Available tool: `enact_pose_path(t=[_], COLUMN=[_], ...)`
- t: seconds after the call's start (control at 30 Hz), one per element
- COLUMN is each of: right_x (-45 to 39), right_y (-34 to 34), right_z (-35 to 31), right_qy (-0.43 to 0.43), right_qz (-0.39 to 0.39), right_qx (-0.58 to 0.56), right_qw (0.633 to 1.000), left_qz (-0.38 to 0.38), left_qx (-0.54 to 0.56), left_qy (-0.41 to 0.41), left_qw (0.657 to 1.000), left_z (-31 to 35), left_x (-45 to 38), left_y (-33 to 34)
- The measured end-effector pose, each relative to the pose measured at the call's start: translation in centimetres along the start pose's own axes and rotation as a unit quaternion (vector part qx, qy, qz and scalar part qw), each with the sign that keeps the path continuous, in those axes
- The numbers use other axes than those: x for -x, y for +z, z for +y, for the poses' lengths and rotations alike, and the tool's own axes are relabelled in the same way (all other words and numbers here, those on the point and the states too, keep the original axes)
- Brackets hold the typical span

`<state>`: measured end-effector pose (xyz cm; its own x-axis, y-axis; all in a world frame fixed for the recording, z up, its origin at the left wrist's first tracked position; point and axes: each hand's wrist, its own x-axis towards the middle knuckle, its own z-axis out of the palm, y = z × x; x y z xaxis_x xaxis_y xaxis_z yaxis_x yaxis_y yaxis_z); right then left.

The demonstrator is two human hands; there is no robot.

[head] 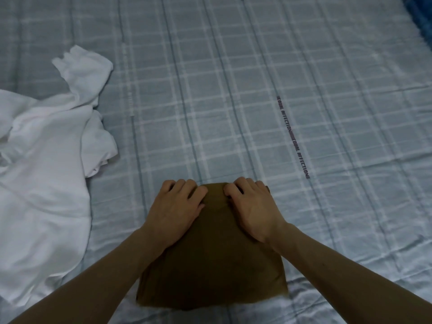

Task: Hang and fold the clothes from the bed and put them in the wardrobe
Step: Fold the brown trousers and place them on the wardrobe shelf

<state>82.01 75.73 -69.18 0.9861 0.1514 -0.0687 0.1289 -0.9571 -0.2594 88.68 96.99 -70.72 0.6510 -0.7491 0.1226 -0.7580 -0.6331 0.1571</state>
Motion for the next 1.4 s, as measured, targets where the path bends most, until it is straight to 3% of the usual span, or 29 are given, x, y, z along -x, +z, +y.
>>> enact_pose_path(t=[0.2,0.37,0.73,1.0,1.2,1.4], right_x=[0.9,2.0,4.2,4.6,7.0,10.9], right_y=[-0.9,-3.5,-19.5,-34.7,-43.6,-44.3], right_z=[-0.8,-1.6,-10.1,-19.5,-29.1,-41.7], right_qy=[-0.001,-0.019,-0.082,-0.235,-0.372,-0.51], right_qz=[0.016,0.04,0.221,0.352,0.361,0.33], right_qx=[0.007,0.032,0.0,-0.05,-0.051,-0.074], right_qw=[1.0,0.998,0.972,0.904,0.853,0.791], left_qz=[0.043,0.094,0.235,0.309,0.31,0.297], left_qx=[0.025,0.021,-0.044,-0.176,-0.249,-0.318], left_qy=[-0.006,0.044,0.036,-0.049,-0.145,-0.281], left_qw=[0.999,0.994,0.97,0.933,0.906,0.856], left_z=[0.6,0.7,2.8,6.4,10.8,15.1], left_x=[0.8,1.7,4.8,9.9,19.4,33.8], left_y=[0.2,-2.2,-22.2,-42.7,-53.8,-58.7])
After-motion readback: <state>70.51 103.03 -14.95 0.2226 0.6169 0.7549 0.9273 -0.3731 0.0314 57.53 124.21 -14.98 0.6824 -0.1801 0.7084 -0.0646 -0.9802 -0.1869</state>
